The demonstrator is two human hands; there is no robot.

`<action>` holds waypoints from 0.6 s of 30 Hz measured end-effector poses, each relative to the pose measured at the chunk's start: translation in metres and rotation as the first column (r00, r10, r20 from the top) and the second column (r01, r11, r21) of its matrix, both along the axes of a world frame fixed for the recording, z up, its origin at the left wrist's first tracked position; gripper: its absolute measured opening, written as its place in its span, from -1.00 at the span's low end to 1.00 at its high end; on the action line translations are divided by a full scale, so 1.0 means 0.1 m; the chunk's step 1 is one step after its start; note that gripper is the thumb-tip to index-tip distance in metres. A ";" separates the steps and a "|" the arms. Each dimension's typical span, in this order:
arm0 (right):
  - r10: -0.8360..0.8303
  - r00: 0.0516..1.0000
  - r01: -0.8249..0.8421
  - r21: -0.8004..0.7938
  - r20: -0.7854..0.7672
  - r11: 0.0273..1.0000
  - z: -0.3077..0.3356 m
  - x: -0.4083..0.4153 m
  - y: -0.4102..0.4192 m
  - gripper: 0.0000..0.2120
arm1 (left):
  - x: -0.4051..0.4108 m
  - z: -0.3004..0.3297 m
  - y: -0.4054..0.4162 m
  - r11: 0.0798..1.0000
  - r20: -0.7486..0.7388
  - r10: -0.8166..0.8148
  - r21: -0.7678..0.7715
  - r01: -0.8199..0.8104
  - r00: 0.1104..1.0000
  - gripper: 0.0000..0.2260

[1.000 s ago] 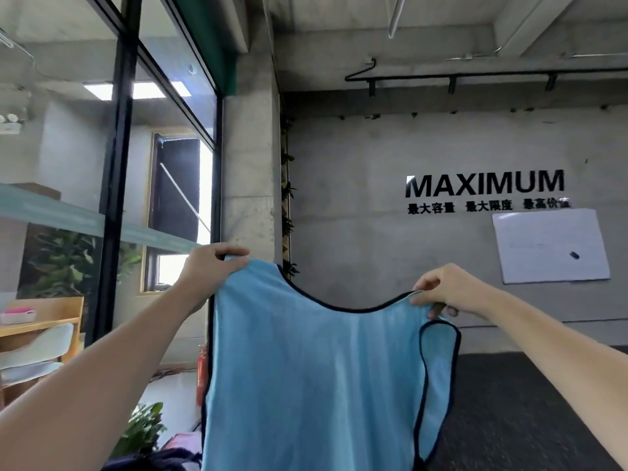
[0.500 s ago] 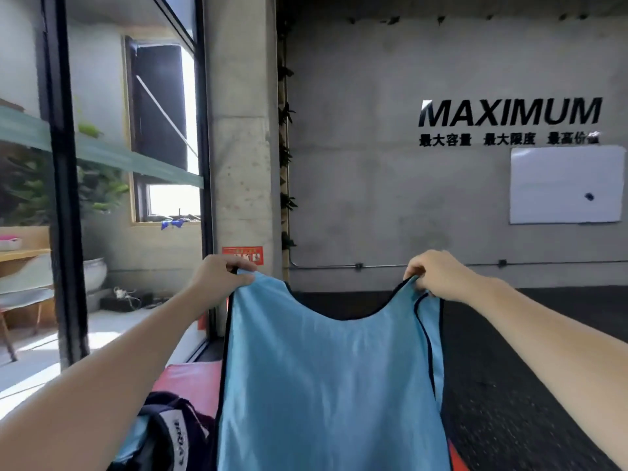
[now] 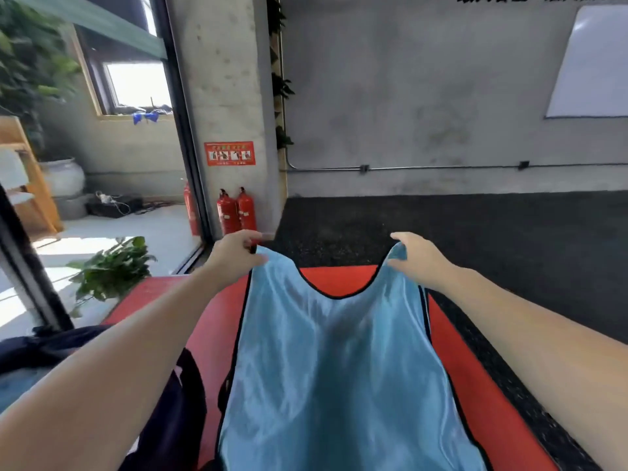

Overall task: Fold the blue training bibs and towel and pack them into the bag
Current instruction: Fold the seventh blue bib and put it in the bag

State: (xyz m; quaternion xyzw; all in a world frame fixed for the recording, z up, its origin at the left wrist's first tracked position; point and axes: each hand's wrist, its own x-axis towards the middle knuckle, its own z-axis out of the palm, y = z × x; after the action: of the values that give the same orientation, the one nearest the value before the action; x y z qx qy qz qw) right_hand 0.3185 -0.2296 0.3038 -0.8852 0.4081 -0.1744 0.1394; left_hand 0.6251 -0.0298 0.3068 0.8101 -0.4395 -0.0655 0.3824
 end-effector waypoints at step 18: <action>0.125 0.990 -0.104 0.266 -0.063 0.958 -1.65 -0.72 1.55 -0.52 | -1.41 -1.43 1.24 0.935 -0.057 -0.265 0.227 0.271 0.962 -0.66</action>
State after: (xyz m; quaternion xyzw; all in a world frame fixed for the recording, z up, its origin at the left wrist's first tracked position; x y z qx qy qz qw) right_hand 0.2461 -0.0747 0.1387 -0.8874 0.3809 -0.0753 0.2486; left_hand 0.4839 0.0944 0.1641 0.7809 -0.5303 -0.1782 0.2780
